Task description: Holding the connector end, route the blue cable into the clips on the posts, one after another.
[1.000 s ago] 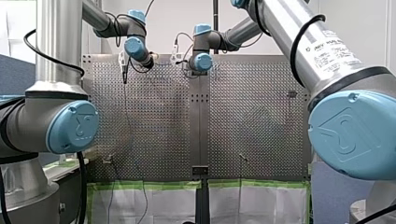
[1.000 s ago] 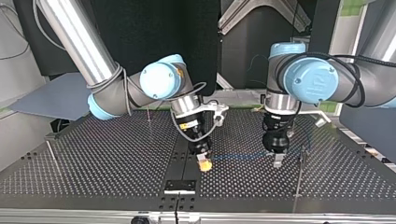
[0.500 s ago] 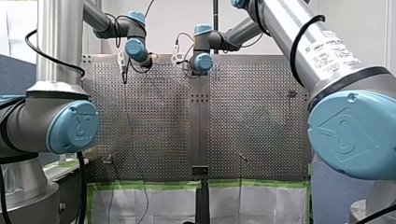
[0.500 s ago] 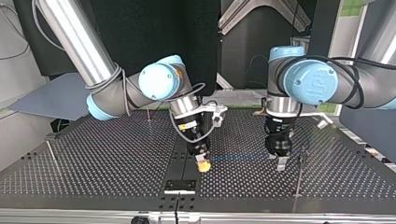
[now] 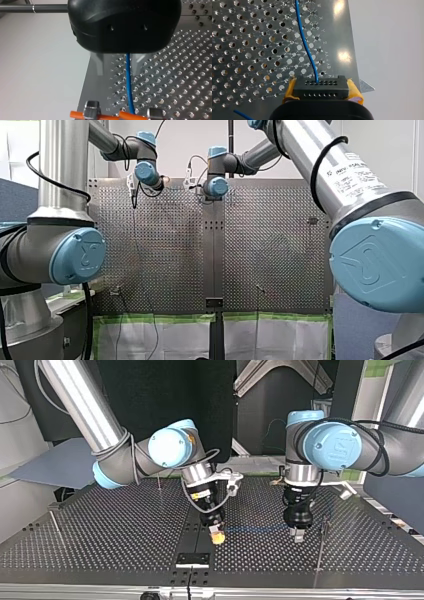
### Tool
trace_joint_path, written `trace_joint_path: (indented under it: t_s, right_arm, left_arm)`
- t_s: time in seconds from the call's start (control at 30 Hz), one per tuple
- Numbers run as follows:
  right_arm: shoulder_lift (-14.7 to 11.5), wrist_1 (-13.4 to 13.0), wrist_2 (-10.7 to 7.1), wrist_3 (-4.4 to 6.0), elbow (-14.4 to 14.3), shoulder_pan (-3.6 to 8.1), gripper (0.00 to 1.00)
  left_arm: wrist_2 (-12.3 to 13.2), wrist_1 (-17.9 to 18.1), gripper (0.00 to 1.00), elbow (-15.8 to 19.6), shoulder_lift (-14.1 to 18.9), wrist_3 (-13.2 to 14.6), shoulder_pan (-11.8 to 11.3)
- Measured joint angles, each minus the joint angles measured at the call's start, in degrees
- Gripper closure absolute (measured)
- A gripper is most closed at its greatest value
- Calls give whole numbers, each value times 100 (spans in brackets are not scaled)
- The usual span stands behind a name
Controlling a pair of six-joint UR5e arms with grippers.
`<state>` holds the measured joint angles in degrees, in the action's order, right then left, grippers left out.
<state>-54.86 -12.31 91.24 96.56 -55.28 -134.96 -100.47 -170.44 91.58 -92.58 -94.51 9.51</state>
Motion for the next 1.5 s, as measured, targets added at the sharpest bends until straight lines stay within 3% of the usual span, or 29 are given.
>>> trace_joint_path:
  t_s: [0.03, 0.1, 0.8, 1.5]
  right_arm:
    - [1, 3, 0, 1, 0, 0, 100]
    - [2, 5, 0, 3, -1, 0, 100]
    - [5, 43, 3, 4, -29, 38, 100]
    - [13, 16, 29, -169, -967, 359, 100]
  left_arm:
    - [-1, 0, 86, 0, 0, -2, 0]
    - [-2, -1, 100, 0, 0, -4, 0]
    - [-106, -139, 100, 4, -40, -29, 78]
    - [-196, -259, 100, 50, -888, 45, 556]
